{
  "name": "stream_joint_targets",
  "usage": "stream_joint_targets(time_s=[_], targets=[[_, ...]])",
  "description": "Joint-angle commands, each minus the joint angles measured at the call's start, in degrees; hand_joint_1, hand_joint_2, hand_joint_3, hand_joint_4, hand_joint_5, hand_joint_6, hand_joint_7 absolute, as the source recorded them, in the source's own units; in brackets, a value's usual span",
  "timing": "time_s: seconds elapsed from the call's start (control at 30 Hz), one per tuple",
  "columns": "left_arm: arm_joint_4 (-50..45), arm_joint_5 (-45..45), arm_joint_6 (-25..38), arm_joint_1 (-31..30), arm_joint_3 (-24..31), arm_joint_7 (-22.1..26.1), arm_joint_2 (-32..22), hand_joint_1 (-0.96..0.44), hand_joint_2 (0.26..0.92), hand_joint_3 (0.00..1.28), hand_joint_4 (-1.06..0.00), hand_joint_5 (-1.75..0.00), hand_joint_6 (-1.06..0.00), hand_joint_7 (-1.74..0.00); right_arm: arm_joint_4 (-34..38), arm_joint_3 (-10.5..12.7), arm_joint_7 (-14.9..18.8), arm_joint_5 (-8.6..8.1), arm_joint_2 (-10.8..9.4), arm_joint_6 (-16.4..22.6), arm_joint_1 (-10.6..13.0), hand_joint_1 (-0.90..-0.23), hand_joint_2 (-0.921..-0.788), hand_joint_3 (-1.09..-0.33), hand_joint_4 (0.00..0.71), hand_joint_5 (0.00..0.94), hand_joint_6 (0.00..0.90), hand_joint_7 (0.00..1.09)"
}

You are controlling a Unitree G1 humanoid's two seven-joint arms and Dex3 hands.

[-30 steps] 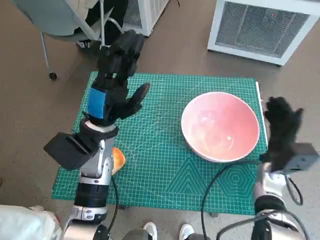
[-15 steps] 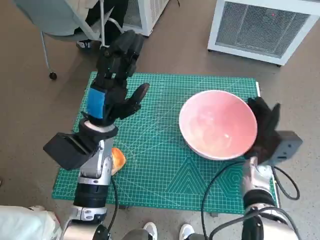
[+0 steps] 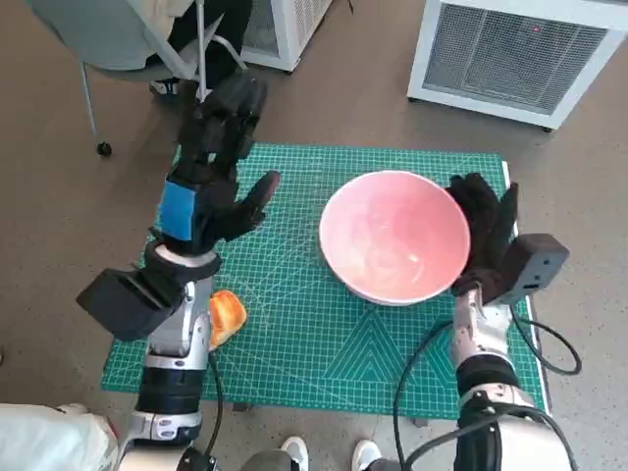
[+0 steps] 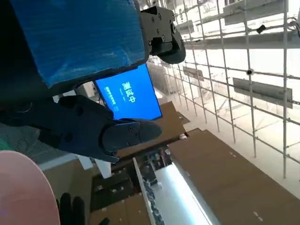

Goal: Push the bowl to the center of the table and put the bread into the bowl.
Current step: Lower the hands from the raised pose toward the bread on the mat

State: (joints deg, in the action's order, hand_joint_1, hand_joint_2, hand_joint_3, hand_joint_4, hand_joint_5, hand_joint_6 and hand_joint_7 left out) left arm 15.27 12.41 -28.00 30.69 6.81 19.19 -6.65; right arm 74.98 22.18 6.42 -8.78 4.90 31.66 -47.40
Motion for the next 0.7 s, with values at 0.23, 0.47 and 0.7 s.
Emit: stream_joint_targets(time_s=[0.23, 0.47, 0.7], targets=[[-0.78, -0.65, -1.13, -1.34, 1.05, -1.25, -0.82, -0.36, 0.921, 0.4, -0.23, -0.01, -0.05, -0.56, 0.82, -2.61, -1.88, 2.23, -2.05, -2.01, -2.11, -0.529, -0.921, -0.857, 0.316, 0.0, 0.142, 0.42], [-1.11, -1.35, -1.36, -1.55, 1.41, -2.19, -1.34, -0.37, 0.921, 0.4, -0.23, -0.01, -0.07, -0.53, 1.13, -3.63, -2.77, 3.21, -2.87, -3.93, -3.54, -0.513, -0.921, -0.878, 0.308, 0.0, 0.109, 0.47], [-0.07, -4.4, -3.79, -2.36, 2.03, -3.55, -3.51, -0.36, 0.921, 0.4, -0.23, -0.01, -0.08, -0.52, 0.96, -4.43, -2.55, 3.59, -1.38, -5.24, -4.72, -0.509, -0.921, -0.876, 0.301, 0.0, 0.102, 0.48]])
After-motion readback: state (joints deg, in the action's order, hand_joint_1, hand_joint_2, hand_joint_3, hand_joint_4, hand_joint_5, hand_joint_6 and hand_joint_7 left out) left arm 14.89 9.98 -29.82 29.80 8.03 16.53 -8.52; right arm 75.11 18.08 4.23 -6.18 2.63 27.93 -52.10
